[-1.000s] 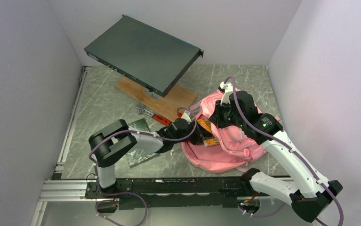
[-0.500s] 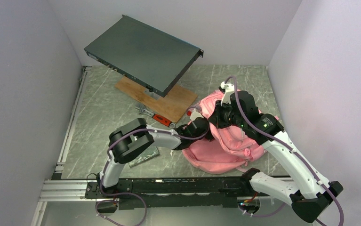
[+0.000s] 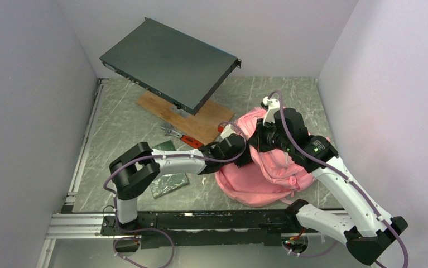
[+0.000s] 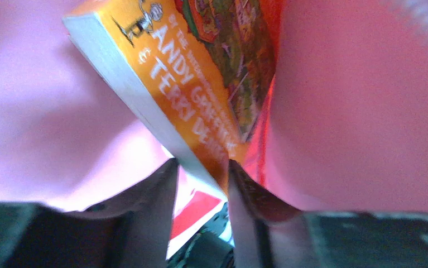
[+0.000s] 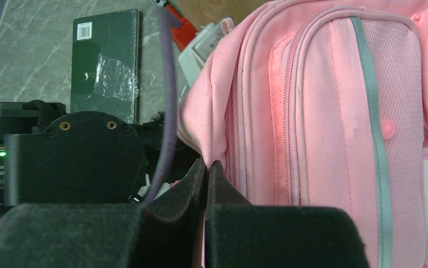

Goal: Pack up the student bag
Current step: Place the book in the student bag.

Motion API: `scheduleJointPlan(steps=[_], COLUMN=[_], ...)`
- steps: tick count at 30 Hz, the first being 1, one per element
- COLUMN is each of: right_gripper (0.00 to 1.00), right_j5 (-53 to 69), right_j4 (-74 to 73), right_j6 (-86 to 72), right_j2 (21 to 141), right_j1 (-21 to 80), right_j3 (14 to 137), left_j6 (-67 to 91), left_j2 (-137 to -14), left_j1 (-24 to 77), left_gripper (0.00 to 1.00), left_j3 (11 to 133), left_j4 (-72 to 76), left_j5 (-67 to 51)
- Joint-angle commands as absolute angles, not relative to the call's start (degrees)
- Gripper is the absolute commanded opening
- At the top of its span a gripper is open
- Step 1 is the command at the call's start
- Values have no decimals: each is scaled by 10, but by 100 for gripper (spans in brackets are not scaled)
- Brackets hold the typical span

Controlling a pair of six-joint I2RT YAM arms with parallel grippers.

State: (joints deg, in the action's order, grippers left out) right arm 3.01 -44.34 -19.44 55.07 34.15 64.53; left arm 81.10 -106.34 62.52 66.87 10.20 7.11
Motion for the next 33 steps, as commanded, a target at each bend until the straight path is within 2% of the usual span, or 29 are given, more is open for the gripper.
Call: scheduleJointPlan(steps=[1,4,6,8,11,16,21,26,29,33], right_gripper=[0,0,0,0,0,0,0,0,25,48], right_j5=[49,56,53,45,28,4,-18,45,94,116], right_j4=[-363,-358,-357,-361,-361,-364,-349,-289,-256,-246], right_j6=[-199,-204,-205,-201,-195,-190,-198,-241,-252,-238], right_j2=[539,542,542,543,539,534,515,489,487,494], right_j1=[343,343,343,343,343,342,338,338,338,338], right_j3=[675,671,667,665,658,640,584,501,455,440], left_j6=[811,810,802,790,767,671,536,444,423,415], left_j2=[-1103,-1145,-1151,-1142,-1107,-1023,-905,-779,-695,-584], left_j1=[619,621,628,633,625,607,611,645,645,637], left_gripper=[33,23,22,27,43,56,60,61,62,66], left_j3=[710,753,758,746,693,607,534,468,404,357], left_j4=[143,144,145,144,168,198,208,184,157,28], left_j5=[-2,-50,-62,-63,-78,-113,-98,-34,-3,82])
